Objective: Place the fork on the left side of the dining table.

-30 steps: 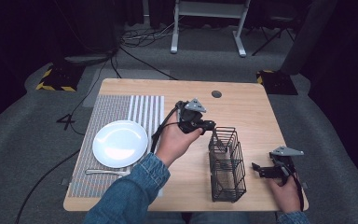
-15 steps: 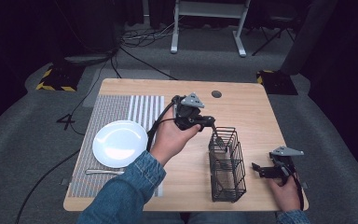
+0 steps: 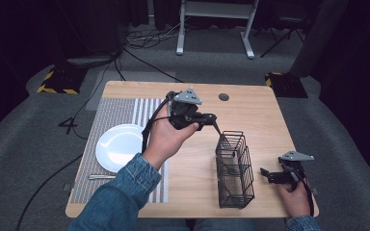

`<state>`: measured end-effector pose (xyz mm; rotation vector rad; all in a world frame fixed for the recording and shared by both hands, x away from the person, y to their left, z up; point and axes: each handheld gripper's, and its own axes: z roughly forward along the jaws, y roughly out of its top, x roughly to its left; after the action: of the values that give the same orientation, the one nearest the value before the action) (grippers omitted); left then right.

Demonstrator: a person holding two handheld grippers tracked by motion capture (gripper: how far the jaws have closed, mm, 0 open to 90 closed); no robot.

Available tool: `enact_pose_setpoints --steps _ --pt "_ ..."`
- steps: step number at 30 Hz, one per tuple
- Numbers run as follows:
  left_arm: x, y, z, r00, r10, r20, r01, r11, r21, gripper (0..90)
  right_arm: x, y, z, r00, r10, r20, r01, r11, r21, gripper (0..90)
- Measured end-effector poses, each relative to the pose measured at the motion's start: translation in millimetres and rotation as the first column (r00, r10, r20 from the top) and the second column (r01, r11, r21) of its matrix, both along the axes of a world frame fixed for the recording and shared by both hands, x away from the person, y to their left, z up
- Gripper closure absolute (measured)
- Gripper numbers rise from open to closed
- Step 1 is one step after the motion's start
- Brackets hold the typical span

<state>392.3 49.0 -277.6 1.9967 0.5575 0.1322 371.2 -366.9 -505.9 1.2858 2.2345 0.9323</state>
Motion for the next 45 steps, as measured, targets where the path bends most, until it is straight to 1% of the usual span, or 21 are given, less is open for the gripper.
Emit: enact_pose_setpoints --steps 2,3,6,8,13,15,19,25,26,33,34,37,38,43,44,45 --pt "-1.6 5.2 4.3 1.0 0.003 0.009 -0.003 1.0 -0.003 85.9 0.0 0.0 0.0 1.0 0.0 0.0 0.0 1.0 0.0 3.6" --pt "-2.2 7.7 6.0 0.9999 0.007 0.01 -0.007 0.9999 -0.011 85.9 0.0 0.0 0.0 1.0 0.0 0.0 0.0 1.0 0.0 3.5" --pt "-3.1 17.6 11.4 0.9995 0.027 0.018 -0.027 0.9996 -0.011 85.9 0.0 0.0 0.0 1.0 0.0 0.0 0.0 1.0 0.0 3.6" --pt "-3.3 22.9 13.6 0.9993 0.033 0.019 -0.033 0.9993 -0.017 85.9 0.0 0.0 0.0 1.0 0.0 0.0 0.0 1.0 0.0 3.6" --pt "-3.2 36.6 18.4 0.998 0.055 0.031 -0.054 0.9984 -0.016 85.9 0.0 0.1 0.0 1.0 -0.002 0.0 0.002 1.0 0.0 3.6" --pt "-2.6 42.0 19.8 0.9975 0.064 0.032 -0.063 0.9978 -0.022 85.9 -0.1 0.2 0.0 1.0 -0.003 0.0 0.003 1.0 0.0 3.6" --pt "1.2 53.9 21.0 0.9958 0.084 0.035 -0.084 0.9963 -0.02 85.9 -0.1 0.3 0.0 1.0 -0.005 0.0 0.005 1.0 0.0 3.6" --pt "8.7 72.4 19.5 0.9915 0.127 0.03 -0.126 0.9917 -0.026 85.9 -0.1 0.3 0.0 1.0 -0.005 0.0 0.005 1.0 0.0 3.6" --pt "10.2 75.9 19.0 0.9898 0.14 0.027 -0.139 0.9898 -0.029 85.9 -0.2 0.3 0.0 1.0 -0.005 0.001 0.005 1.0 0.0 3.6" --pt "19.0 93.1 15.3 0.982 0.188 0.021 -0.187 0.9817 -0.034 85.9 -0.2 0.4 0.0 1.0 -0.006 0.0 0.006 1.0 0.0 3.6" --pt "20.9 96.6 14.2 0.9797 0.2 0.016 -0.199 0.9794 -0.034 85.9 -0.2 0.4 0.0 1.0 -0.006 0.0 0.006 1.0 0.0 3.6" --pt "25.3 103.3 12.1 0.976 0.217 0.014 -0.217 0.9758 -0.029 85.9 -0.2 0.4 0.0 1.0 -0.006 0.0 0.006 1.0 0.0 3.6" --pt "27.2 106.2 11.1 0.9734 0.229 0.014 -0.228 0.9731 -0.032 85.9 -0.2 0.4 0.0 1.0 -0.006 0.0 0.006 1.0 0.0 3.6" --pt "34.8 117.5 6.7 0.9678 0.252 0.007 -0.251 0.9674 -0.03 85.9 -0.2 0.4 0.0 1.0 -0.006 0.0 0.006 1.0 0.0 3.7" --pt "37.3 121.5 4.8 0.9652 0.262 0.006 -0.261 0.9647 -0.035 85.9 -0.2 0.4 0.0 1.0 -0.006 0.0 0.006 1.0 0.0 3.6" --pt "38.5 123.5 3.9 0.9645 0.264 0.004 -0.264 0.964 -0.036 85.9 -0.2 0.4 0.0 1.0 -0.006 0.001 0.006 1.0 0.0 3.6"
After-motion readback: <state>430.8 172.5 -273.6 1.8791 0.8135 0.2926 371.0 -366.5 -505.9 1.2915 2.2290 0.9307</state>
